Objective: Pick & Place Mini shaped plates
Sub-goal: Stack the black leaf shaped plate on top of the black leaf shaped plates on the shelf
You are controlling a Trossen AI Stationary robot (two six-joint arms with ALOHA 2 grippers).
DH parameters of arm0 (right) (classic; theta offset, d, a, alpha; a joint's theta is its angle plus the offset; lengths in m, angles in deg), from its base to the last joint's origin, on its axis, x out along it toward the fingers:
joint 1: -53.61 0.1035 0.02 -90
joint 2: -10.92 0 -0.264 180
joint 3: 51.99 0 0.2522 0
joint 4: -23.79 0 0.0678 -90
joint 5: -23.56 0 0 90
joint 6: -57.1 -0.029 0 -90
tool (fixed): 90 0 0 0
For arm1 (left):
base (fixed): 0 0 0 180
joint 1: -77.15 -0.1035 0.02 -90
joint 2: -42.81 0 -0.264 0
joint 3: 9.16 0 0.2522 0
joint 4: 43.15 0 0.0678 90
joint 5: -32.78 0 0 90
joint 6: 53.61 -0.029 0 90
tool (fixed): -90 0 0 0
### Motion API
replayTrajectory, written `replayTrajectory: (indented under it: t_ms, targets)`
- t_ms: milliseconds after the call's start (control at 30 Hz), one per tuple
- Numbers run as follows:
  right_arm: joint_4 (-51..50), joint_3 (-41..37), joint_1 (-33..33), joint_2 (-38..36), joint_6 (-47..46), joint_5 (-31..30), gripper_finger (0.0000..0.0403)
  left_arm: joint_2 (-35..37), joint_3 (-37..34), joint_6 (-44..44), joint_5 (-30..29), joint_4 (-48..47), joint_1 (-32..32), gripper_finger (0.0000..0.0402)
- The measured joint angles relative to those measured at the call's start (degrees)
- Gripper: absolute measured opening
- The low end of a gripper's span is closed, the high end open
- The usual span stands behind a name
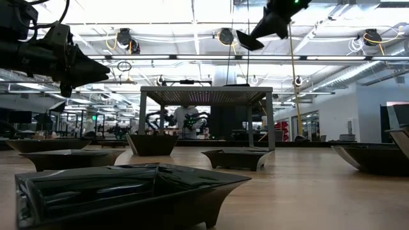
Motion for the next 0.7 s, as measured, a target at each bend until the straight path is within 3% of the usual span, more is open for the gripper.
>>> replayTrajectory:
  t_ms: [133,267,400,700]
  targets:
    - [3.2,0.0,-4.9,2.3,1.2,6.9,0.0000,0.0,0.0,0.0,0.0,0.0,0.0,0.0111]
    - [2.7,0.0,-7.4,5.2,15.8,10.6,0.0000,0.0,0.0,0.0,0.0,0.0,0.0,0.0111]
    - [3.2,0.0,-9.1,7.7,30.2,10.4,0.0000,0.0,0.0,0.0,0.0,0.0,0.0,0.0111]
    - [2.8,0.0,-11.2,9.9,42.4,10.2,0.0000,0.0,0.0,0.0,0.0,0.0,0.0,0.0111]
